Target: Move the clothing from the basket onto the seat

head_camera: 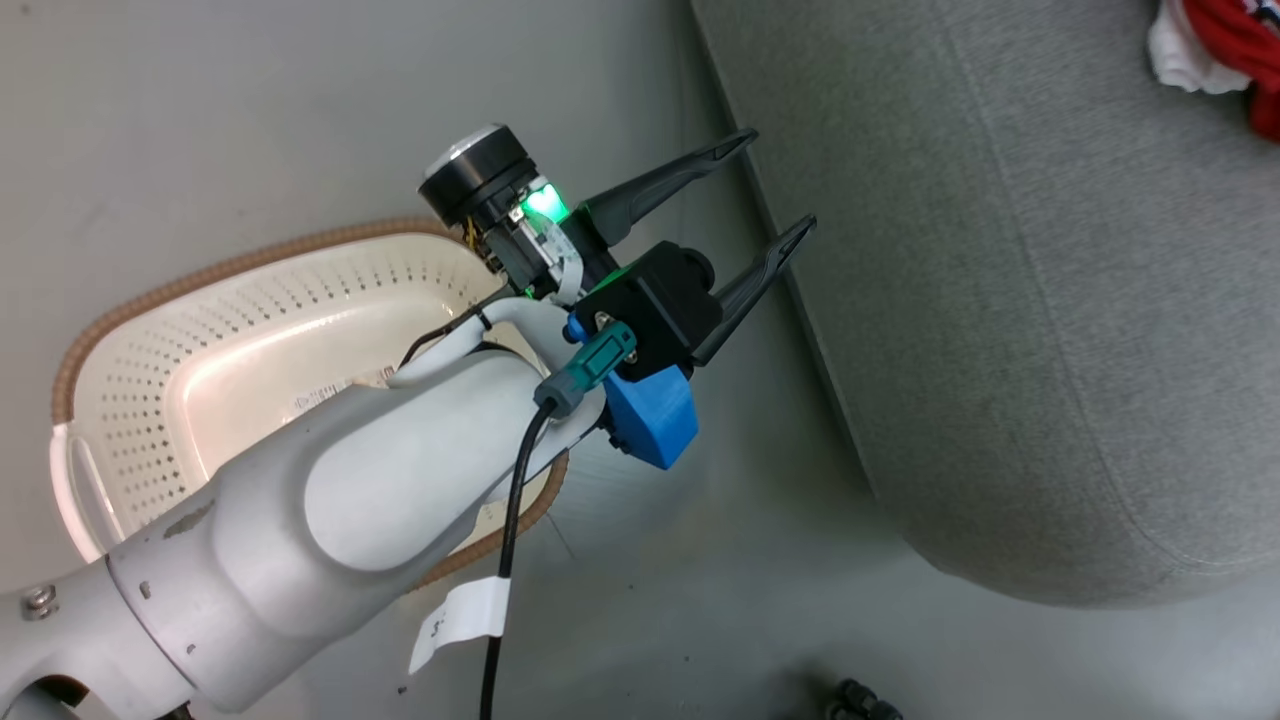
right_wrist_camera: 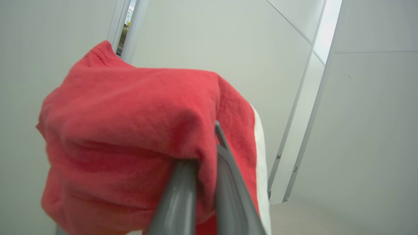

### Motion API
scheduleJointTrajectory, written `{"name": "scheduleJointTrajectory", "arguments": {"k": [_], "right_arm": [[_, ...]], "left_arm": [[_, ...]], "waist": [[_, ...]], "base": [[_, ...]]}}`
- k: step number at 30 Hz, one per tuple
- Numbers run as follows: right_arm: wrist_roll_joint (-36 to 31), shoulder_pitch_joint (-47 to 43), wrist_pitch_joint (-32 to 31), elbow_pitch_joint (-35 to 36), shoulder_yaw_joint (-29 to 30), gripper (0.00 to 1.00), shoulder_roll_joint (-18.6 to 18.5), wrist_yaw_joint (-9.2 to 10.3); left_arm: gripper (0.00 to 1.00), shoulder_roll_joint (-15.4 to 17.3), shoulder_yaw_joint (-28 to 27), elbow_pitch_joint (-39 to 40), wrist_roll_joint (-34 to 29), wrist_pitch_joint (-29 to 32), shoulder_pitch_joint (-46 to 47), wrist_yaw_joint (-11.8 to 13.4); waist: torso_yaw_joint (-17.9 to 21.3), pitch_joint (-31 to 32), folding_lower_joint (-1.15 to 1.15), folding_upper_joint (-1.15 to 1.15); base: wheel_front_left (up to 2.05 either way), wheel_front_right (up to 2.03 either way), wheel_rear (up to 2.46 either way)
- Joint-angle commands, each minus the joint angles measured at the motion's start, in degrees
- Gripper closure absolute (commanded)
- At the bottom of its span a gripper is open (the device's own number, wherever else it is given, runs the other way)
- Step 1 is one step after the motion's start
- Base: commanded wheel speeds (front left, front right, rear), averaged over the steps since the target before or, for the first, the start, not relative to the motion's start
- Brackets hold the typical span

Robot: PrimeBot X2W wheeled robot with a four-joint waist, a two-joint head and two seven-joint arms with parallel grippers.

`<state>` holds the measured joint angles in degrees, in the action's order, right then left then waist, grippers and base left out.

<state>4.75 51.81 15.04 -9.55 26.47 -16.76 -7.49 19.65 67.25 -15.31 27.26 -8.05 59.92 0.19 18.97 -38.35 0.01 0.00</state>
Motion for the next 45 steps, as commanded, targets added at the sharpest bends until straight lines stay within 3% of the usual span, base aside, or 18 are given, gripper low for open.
{"name": "scheduleJointTrajectory", "arguments": {"k": [1, 7, 26, 27, 28, 29, 36, 45], "right_arm": [[0.1, 1.3, 0.2, -1.3, 1.0, 1.0, -1.2, -0.01], [-0.7, 3.1, 0.2, -7.9, 4.9, 1.0, -3.0, -0.01], [-3.2, -0.3, 0.2, -24.8, 8.8, 1.0, 1.4, -0.01], [-3.3, -0.2, 0.2, -25.0, 8.9, 0.8, 1.4, -0.01], [-3.4, -0.3, 0.2, -24.9, 9.0, 0.45, 1.5, -0.01], [-3.6, -0.6, 0.2, -24.6, 8.9, 0.0, 1.7, -0.01], [-4.4, -5.8, 0.2, -19.2, 7.9, 0.0, 2.7, -0.01], [-4.1, -16.9, 0.2, -11.6, 0.2, 0.0, 2.2, -0.01]], "left_arm": [[0.0, 0.3, -0.2, 0.6, -0.5, 0.2, 1.4, 0.3], [0.0, 1.3, -0.3, 2.2, -1.2, 1.2, 3.3, 0.4], [0.0, 4.4, 0.2, 5.1, -1.1, 2.7, 3.2, 1.7], [0.0, 4.4, 0.2, 5.1, -1.0, 2.8, 3.3, 1.8], [0.0, 4.4, 0.3, 5.1, -0.9, 2.8, 3.2, 1.8], [0.0, 4.4, 0.3, 5.0, -0.9, 2.8, 3.2, 1.8], [0.0, 2.8, 0.7, 3.4, 0.0, 0.2, 1.0, 2.2], [0.0, 0.7, -1.6, -1.5, 3.5, -5.5, -4.3, 3.6]], "waist": [[-1.0, -3.5, -0.01, 0.0], [-1.9, -7.2, -0.01, 0.0], [-1.6, -9.9, -0.01, 0.0], [-1.5, -9.8, -0.01, 0.0], [-1.5, -9.7, -0.01, 0.0], [-1.4, -9.4, -0.01, 0.0], [-1.6, -4.9, -0.01, 0.0], [-2.8, 5.6, -0.01, 0.0]], "base": [[0.0, 0.0, 0.0], [0.0, 0.0, 0.0], [0.0, 0.0, 0.0], [0.0, 0.0, 0.0], [0.0, 0.0, 0.0], [0.0, 0.0, 0.0], [0.0, 0.0, 0.0], [0.0, 0.0, 0.0]]}}
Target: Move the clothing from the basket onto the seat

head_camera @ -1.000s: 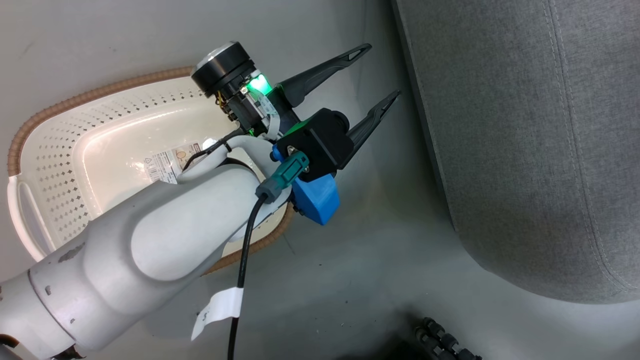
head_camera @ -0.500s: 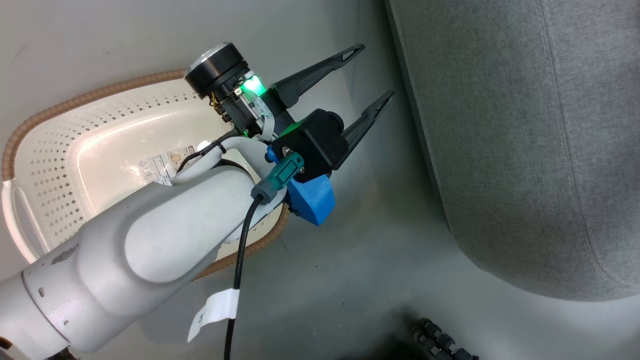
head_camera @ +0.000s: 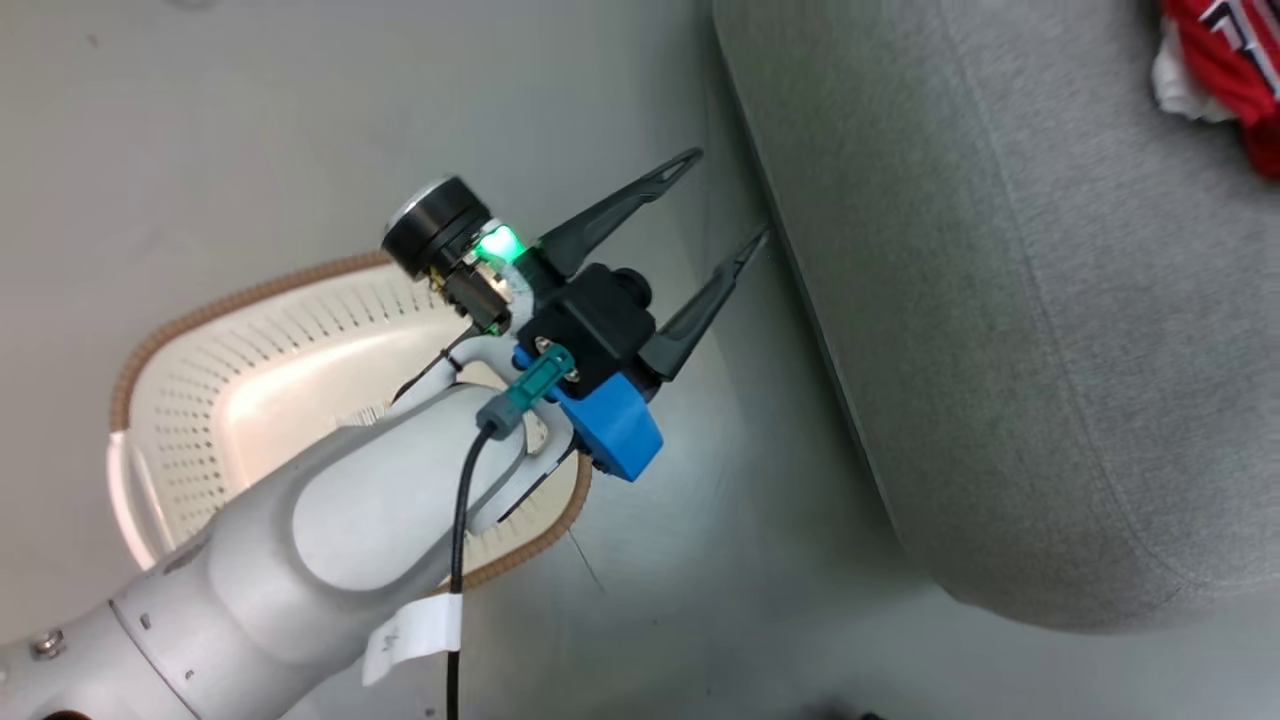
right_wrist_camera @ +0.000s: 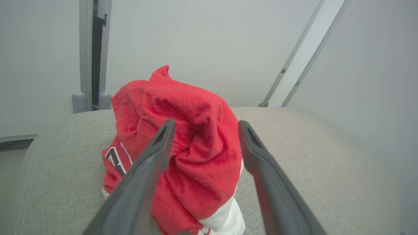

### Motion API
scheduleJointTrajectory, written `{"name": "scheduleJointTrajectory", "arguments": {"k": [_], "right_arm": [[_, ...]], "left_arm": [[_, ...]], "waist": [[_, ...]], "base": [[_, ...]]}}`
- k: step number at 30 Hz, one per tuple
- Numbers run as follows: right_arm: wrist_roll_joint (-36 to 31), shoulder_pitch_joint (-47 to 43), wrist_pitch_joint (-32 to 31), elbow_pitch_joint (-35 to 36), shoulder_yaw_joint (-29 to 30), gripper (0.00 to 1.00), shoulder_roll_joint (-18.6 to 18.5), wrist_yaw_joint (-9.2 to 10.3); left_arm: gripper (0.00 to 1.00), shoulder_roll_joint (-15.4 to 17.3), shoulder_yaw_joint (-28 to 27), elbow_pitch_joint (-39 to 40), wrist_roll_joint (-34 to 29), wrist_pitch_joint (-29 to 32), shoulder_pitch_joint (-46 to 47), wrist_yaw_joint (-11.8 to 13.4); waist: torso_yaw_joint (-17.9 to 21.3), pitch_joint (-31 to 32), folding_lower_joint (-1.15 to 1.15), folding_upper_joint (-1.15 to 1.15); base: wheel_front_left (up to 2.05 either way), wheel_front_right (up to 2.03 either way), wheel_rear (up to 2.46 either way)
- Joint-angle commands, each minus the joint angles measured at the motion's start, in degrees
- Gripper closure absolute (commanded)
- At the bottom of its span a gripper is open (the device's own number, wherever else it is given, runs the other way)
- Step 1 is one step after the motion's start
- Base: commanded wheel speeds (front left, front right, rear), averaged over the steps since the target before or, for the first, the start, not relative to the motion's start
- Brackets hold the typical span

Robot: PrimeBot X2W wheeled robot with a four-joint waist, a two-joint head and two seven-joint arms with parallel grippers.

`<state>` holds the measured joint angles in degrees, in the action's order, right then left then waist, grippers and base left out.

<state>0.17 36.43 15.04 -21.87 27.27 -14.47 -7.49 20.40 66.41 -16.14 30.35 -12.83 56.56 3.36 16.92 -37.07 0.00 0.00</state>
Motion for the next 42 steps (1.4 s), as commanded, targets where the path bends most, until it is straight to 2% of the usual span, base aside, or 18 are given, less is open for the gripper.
{"name": "scheduleJointTrajectory", "arguments": {"k": [1, 6, 14, 19, 28, 35, 42], "right_arm": [[0.5, -2.7, 0.2, 1.6, -1.9, 0.0, -0.1, -0.01], [0.7, -7.3, 0.2, 5.5, -7.0, 0.0, 0.4, -0.01], [1.2, -11.7, 0.2, 7.6, -15.7, 0.0, 1.9, -0.01], [1.5, -12.8, 0.2, 8.1, -19.5, 0.0, 2.6, -0.01], [2.4, -16.6, 0.2, 8.2, -25.8, 0.0, 4.3, -0.01], [3.4, -22.0, 0.2, 8.7, -26.1, 0.0, 5.8, -0.01], [4.3, -27.7, 0.2, 8.9, -25.8, 0.0, 7.6, -0.01]], "left_arm": [[0.0, -0.2, -1.4, -1.3, 1.1, -1.2, -1.8, 0.8], [0.0, -0.8, -6.3, -3.3, 3.1, -2.4, -6.4, 2.4], [0.0, -1.6, -21.2, -0.1, -0.3, -2.4, -16.0, 4.3], [0.0, -2.3, -27.9, 0.5, -2.9, -2.4, -20.9, 3.3], [0.0, -5.8, -42.1, 0.9, -8.6, -2.4, -32.7, 0.6], [0.0, -9.1, -50.3, 1.6, -12.5, -2.4, -41.0, -2.4], [0.0, -11.9, -56.2, 2.1, -15.9, -2.4, -47.3, -5.2]], "waist": [[-1.1, 5.7, 0.0, 0.0], [-3.3, 12.2, 0.0, 0.0], [-8.3, 19.3, 0.0, 0.0], [-10.8, 21.8, 0.0, 0.0], [-15.8, 28.3, 0.0, 0.0], [-18.6, 33.1, 0.0, 0.0], [-19.7, 36.1, 0.0, 0.0]], "base": [[0.0, 0.0, 0.0], [0.0, 0.0, 0.0], [0.0, 0.0, 0.0], [0.0, 0.0, 0.0], [0.0, 0.0, 0.0], [0.0, 0.0, 0.0], [0.0, 0.0, 0.0]]}}
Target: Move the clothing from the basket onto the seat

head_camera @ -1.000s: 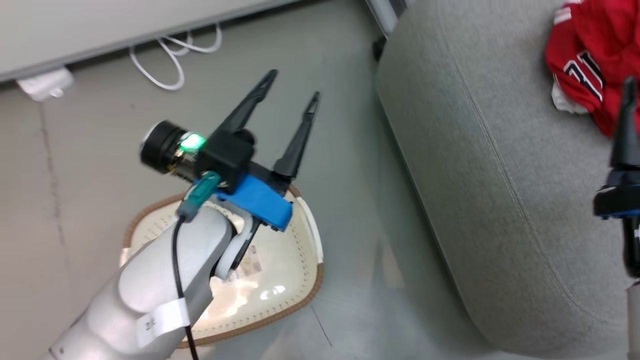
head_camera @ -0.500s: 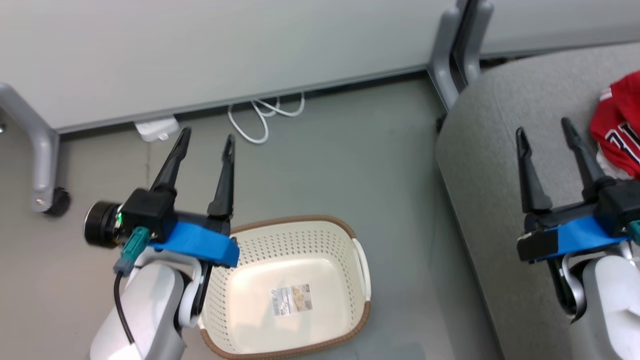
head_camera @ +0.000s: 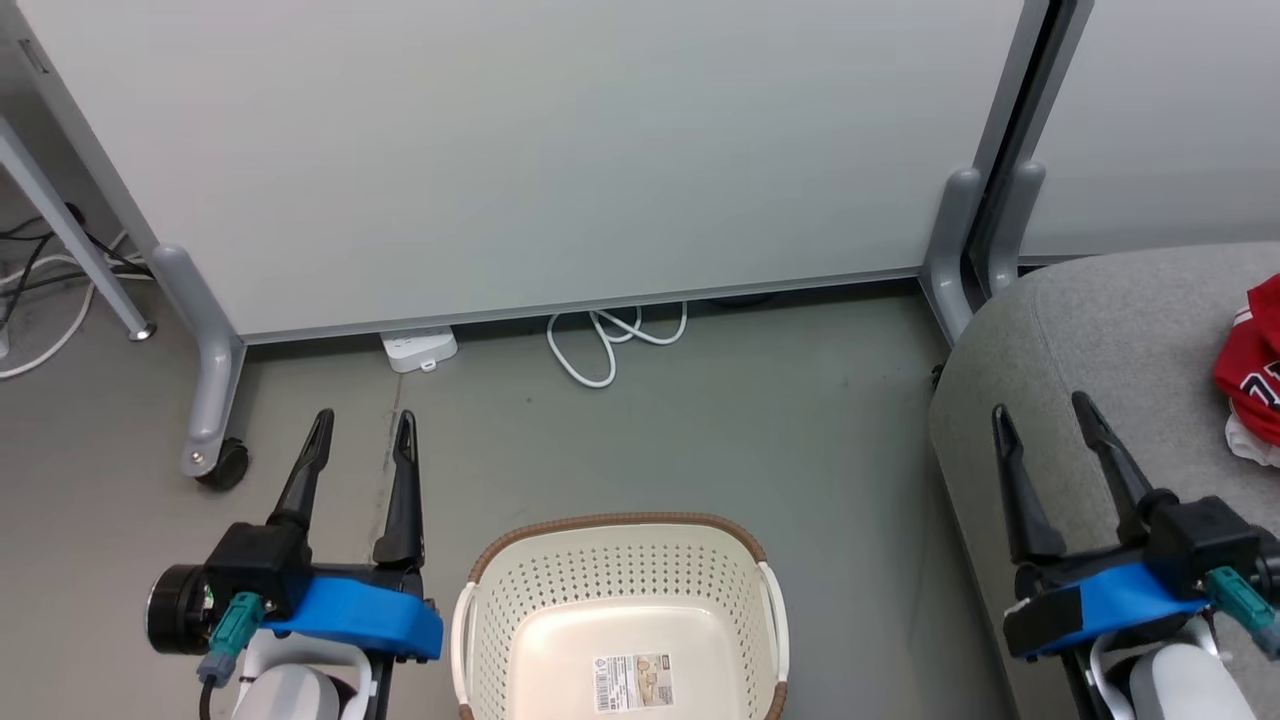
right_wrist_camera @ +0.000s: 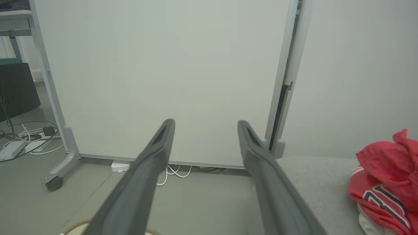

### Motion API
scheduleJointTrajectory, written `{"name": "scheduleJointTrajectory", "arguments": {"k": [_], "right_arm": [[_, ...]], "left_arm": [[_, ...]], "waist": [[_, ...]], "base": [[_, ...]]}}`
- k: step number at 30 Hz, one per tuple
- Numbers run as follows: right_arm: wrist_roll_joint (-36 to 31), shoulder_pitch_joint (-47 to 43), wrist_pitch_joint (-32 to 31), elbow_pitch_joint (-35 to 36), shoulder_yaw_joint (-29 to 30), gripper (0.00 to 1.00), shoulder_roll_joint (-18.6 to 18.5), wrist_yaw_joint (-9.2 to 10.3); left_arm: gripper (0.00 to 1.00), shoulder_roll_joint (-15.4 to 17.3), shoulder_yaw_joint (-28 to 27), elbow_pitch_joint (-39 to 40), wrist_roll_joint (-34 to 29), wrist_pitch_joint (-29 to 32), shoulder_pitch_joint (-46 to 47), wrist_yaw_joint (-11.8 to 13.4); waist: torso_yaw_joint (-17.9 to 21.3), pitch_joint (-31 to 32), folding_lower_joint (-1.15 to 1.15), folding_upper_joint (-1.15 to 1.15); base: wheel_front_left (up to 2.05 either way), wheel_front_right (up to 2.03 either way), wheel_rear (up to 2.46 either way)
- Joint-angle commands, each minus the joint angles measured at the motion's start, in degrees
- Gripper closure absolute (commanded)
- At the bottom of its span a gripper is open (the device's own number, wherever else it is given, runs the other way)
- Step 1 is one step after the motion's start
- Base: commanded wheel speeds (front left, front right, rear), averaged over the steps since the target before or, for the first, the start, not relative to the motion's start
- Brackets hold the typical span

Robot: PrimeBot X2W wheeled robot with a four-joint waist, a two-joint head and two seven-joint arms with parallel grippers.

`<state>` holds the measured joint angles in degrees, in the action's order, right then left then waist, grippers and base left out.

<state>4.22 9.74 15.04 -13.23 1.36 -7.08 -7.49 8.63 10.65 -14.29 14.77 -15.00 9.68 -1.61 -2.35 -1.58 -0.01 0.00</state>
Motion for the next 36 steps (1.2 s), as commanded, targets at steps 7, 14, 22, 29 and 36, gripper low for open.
{"name": "scheduleJointTrajectory", "arguments": {"k": [7, 14, 22, 29, 36], "right_arm": [[1.2, -5.1, 0.2, -0.1, 1.6, 0.0, 1.9, -0.01], [1.6, -8.0, 0.2, -0.3, 2.3, 0.0, 2.9, -0.01], [2.6, -10.4, 0.2, -0.9, 3.1, 0.0, 3.8, -0.01], [3.1, -11.2, 0.2, -1.5, 3.0, 0.0, 4.1, -0.01], [3.4, -11.2, 0.2, -1.5, 2.8, 0.0, 4.2, -0.01]], "left_arm": [[0.0, -2.7, -4.7, 0.4, -2.9, -0.3, -4.3, -2.4], [0.0, -4.2, -7.0, -0.1, -4.7, -0.3, -7.1, -4.1], [0.0, -5.2, -8.0, -1.2, -5.3, -0.3, -8.5, -5.1], [0.0, -5.6, -8.3, -1.7, -5.8, -0.3, -9.2, -5.6], [0.0, -5.7, -8.7, -2.3, -6.0, -0.3, -9.4, -5.8]], "waist": [[-0.9, 2.1, 0.01, 0.0], [-1.2, 3.3, 0.01, 0.0], [-2.2, 4.5, 0.01, 0.0], [-2.6, 5.1, 0.01, 0.0], [-2.6, 5.2, 0.01, 0.0]], "base": [[0.0, 0.0, 0.0], [0.0, 0.0, 0.0], [0.0, 0.0, 0.0], [0.0, 0.0, 0.0], [0.0, 0.0, 0.0]]}}
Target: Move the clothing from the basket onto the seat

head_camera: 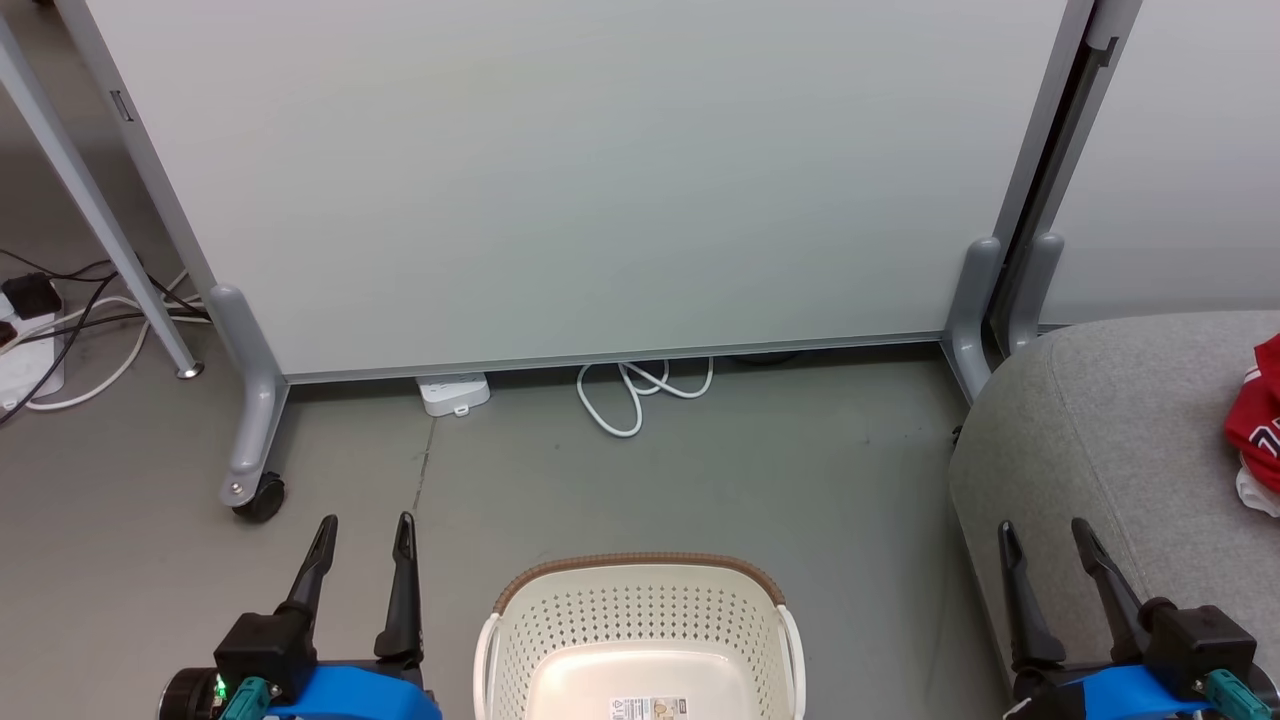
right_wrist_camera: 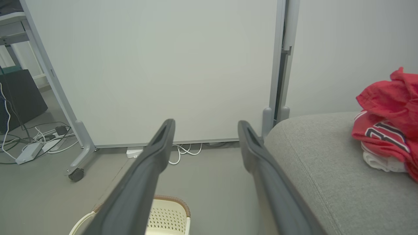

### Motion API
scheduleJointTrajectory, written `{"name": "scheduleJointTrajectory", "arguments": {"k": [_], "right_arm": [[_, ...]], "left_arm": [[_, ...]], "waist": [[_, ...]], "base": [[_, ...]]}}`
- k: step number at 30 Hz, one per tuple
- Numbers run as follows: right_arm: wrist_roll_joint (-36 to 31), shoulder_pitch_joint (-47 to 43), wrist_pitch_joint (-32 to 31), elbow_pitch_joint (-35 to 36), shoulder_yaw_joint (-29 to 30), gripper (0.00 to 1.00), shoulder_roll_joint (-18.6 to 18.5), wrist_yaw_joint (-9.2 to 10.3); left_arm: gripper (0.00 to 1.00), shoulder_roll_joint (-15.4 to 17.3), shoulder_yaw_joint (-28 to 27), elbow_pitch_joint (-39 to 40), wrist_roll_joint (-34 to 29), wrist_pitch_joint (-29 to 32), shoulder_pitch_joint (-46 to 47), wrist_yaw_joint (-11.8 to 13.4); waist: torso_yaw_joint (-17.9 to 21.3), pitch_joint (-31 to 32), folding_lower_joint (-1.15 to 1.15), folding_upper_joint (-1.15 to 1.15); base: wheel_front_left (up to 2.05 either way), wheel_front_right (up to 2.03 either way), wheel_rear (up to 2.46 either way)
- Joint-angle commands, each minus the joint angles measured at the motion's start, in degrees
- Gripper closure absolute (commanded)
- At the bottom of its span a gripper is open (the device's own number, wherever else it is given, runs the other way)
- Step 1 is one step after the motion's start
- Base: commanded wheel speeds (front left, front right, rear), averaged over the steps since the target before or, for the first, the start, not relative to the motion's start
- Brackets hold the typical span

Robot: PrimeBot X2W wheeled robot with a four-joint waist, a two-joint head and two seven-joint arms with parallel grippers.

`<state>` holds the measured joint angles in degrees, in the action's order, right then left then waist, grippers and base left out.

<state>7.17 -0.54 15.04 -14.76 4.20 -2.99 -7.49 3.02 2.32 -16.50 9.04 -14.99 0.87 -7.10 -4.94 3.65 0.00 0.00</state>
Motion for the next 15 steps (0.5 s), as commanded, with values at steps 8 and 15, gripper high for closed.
{"name": "scheduleJointTrajectory", "arguments": {"k": [8, 15], "right_arm": [[1.0, -0.5, -0.5, -2.7, 0.0, 1.0, 0.4, 0.0], [9.1, 0.5, -2.8, -2.6, 0.5, 1.0, 0.3, 0.0]], "left_arm": [[1.0, -0.1, 0.1, -2.6, 0.4, 0.4, -1.8, 0.0], [1.0, -0.1, -1.0, -2.3, 8.4, 2.6, -0.9, 0.0]], "waist": [[0.0, -0.1, 0.0, 0.0], [0.3, -0.3, 0.0, 0.0]], "base": [[0.0, 0.0, 0.0], [0.0, 0.0, 0.0]]}}
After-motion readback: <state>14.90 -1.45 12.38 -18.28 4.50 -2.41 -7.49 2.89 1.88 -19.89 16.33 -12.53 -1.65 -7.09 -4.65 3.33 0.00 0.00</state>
